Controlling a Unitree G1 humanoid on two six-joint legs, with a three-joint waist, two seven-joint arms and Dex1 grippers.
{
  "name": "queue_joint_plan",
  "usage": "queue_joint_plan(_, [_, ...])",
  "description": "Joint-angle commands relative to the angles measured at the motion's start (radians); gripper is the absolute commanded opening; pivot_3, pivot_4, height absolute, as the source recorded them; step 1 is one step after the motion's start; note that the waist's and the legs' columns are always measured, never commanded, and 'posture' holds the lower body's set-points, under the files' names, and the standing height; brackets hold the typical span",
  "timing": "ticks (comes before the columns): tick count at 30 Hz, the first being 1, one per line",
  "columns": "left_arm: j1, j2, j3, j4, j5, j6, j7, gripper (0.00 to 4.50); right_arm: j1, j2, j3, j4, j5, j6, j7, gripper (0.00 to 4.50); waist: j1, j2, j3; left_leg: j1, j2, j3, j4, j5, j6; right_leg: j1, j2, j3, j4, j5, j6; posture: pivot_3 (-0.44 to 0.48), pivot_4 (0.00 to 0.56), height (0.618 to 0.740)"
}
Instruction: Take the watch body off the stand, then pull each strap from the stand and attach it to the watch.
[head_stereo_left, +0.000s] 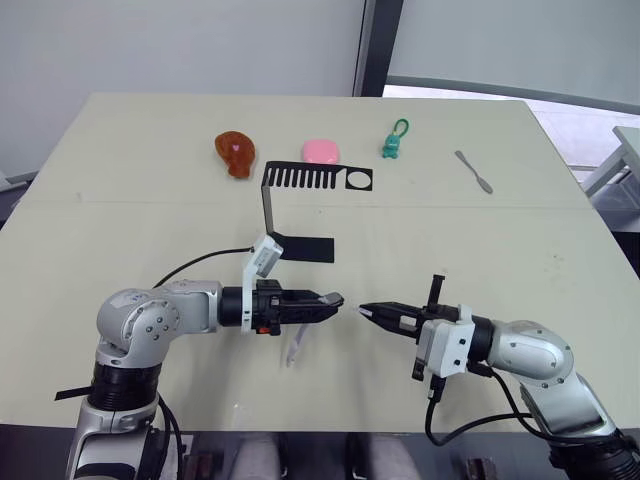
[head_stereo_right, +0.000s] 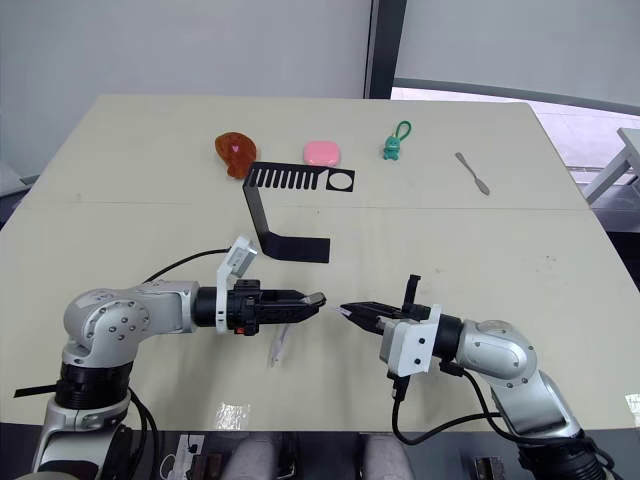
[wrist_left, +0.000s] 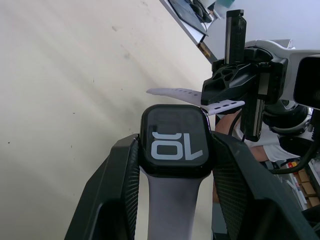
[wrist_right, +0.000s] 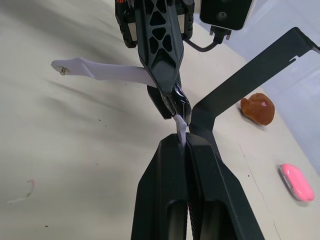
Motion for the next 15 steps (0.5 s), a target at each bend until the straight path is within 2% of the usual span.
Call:
queue_joint_plan(1, [-0.022, -0.006, -0.001, -0.018, -0.023, -0.015, 0.000, 1.60, -0.005, 0.005, 0.000, -0.007, 0.008, -0.019, -0.018, 0.00, 0.000, 0.000, 0.000, 0.000, 0.000, 0.000, 0.000, 0.000, 0.000, 0.000, 0.000, 0.000, 0.000, 0.000, 0.000, 0.000, 0.150, 0.740])
queue_joint_plan(15, [-0.026, -0.007, -0.013, -0.011, -0.021, -0.021, 0.010, 1.60, -0.005, 0.017, -0.003, 0.007, -0.009, -0.009, -0.032, 0.00, 0.000, 0.000, 0.000, 0.000, 0.000, 0.000, 0.000, 0.000, 0.000, 0.000, 0.000, 0.000, 0.000, 0.000, 0.000, 0.000, 0.150, 0.740])
